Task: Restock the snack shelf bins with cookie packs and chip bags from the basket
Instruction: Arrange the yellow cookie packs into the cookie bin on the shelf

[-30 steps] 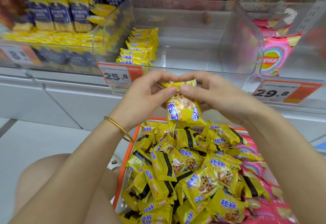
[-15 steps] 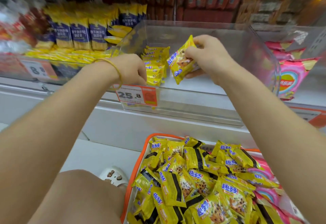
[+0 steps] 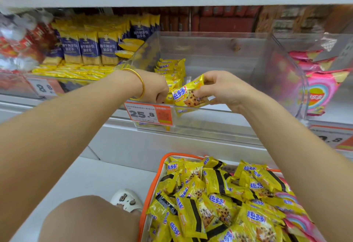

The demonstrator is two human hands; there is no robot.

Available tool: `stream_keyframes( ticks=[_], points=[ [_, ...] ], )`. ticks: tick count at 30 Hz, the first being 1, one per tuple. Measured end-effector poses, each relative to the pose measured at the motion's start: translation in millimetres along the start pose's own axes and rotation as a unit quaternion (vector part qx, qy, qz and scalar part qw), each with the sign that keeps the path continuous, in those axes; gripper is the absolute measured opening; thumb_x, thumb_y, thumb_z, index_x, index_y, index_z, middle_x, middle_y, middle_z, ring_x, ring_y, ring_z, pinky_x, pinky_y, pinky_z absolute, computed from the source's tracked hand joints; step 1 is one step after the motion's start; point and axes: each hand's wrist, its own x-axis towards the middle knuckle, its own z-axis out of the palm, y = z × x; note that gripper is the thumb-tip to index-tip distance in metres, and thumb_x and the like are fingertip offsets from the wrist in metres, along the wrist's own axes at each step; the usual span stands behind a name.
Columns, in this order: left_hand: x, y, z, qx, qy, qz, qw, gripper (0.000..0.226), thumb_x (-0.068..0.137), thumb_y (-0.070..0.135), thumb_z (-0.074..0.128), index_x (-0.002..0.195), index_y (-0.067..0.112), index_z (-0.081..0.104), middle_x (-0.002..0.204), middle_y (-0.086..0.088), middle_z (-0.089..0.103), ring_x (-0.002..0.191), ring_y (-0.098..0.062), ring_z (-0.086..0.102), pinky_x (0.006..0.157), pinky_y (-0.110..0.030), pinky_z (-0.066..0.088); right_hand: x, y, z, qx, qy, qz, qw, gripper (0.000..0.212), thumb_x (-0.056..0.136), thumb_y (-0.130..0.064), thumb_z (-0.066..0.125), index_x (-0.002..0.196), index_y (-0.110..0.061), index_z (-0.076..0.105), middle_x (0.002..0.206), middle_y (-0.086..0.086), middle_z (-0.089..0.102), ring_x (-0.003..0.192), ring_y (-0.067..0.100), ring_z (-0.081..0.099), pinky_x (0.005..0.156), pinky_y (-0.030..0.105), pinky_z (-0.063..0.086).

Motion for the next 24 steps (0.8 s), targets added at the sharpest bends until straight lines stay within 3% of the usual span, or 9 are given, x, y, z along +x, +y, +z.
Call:
stream_keyframes(
  ticks=[4,7,10,13,16,19,21,22,24],
  points=[
    [-1,-6,9,-0.063,0.055,0.004,0.996,0.029,0.084,0.008,0.057,0.062,0.023,0.047,0.062,0.010,0.045,0.056,-0.007,0.038,0.046,-0.018,0.026,0,1,-1,0.023,-0.061,0.014,0.998,0.024,0.080,0.002,0.066,0.085,-0.020,0.059,0.083,-0.001,0.063,0.079,0.015,0.057,0.072,0.030,0.043],
    [-3,-10,12,-0.102,0.105,0.003,0.989,0.029,0.082,0.006,0.059,0.061,0.023,0.047,0.063,0.011,0.047,0.061,-0.013,0.043,0.048,-0.019,0.028,2,-4,2,-0.009,-0.090,0.011,0.996,0.027,0.079,0.004,0.068,0.087,-0.020,0.057,0.083,0.002,0.063,0.071,0.013,0.058,0.065,0.027,0.046],
    [-5,-11,12,-0.115,0.125,-0.001,0.986,0.024,0.081,0.008,0.060,0.065,0.022,0.050,0.067,0.010,0.051,0.067,-0.015,0.047,0.050,-0.020,0.033,6,-14,17,-0.091,-0.095,0.000,0.991,0.022,0.076,-0.002,0.074,0.088,-0.015,0.061,0.071,0.000,0.050,0.062,0.012,0.050,0.059,0.025,0.048],
    [-6,-12,13,-0.137,0.126,-0.004,0.983,0.027,0.081,0.013,0.064,0.063,0.025,0.048,0.067,0.011,0.051,0.062,-0.009,0.045,0.051,-0.022,0.034,11,-25,36,-0.186,-0.093,0.004,0.978,0.030,0.074,-0.010,0.078,0.068,-0.016,0.049,0.066,0.000,0.043,0.056,0.013,0.041,0.044,0.019,0.039],
    [-5,-12,15,-0.132,0.134,-0.024,0.982,0.026,0.081,0.019,0.066,0.064,0.026,0.048,0.067,0.011,0.051,0.063,-0.010,0.045,0.051,-0.025,0.034,17,-30,46,-0.234,-0.097,0.045,0.966,0.033,0.076,-0.010,0.075,0.066,-0.016,0.044,0.060,-0.001,0.048,0.044,0.011,0.046,0.037,0.012,0.039],
    [-7,-10,14,-0.140,0.149,-0.035,0.978,0.025,0.082,0.022,0.066,0.065,0.026,0.048,0.069,0.011,0.051,0.069,-0.015,0.049,0.056,-0.027,0.036,21,-29,52,-0.239,-0.065,0.034,0.968,0.005,0.084,-0.008,0.062,0.086,-0.005,0.059,0.063,-0.004,0.045,0.054,0.011,0.038,0.046,0.013,0.040],
    [-8,-9,13,-0.148,0.150,-0.034,0.977,0.021,0.083,0.020,0.065,0.068,0.025,0.052,0.071,0.009,0.052,0.071,-0.015,0.049,0.056,-0.027,0.036,23,-28,55,-0.230,-0.066,0.040,0.970,0.010,0.085,-0.008,0.057,0.093,-0.005,0.063,0.069,-0.003,0.052,0.060,0.012,0.045,0.051,0.015,0.040],
    [-9,-8,13,-0.150,0.142,-0.031,0.978,0.016,0.084,0.018,0.064,0.071,0.022,0.055,0.073,0.007,0.054,0.071,-0.015,0.049,0.055,-0.026,0.037,24,-26,54,-0.202,-0.088,0.062,0.973,0.013,0.083,-0.007,0.059,0.094,-0.005,0.066,0.074,-0.001,0.061,0.065,0.015,0.056,0.059,0.016,0.049],
    [-12,-7,13,-0.161,0.127,-0.026,0.978,0.006,0.086,0.015,0.062,0.080,0.018,0.063,0.080,0.003,0.059,0.073,-0.014,0.050,0.057,-0.024,0.038,20,-26,51,-0.112,-0.142,0.110,0.977,0.016,0.083,-0.001,0.060,0.097,0.000,0.066,0.089,0.013,0.072,0.083,0.028,0.070,0.077,0.038,0.058]
  ],
)
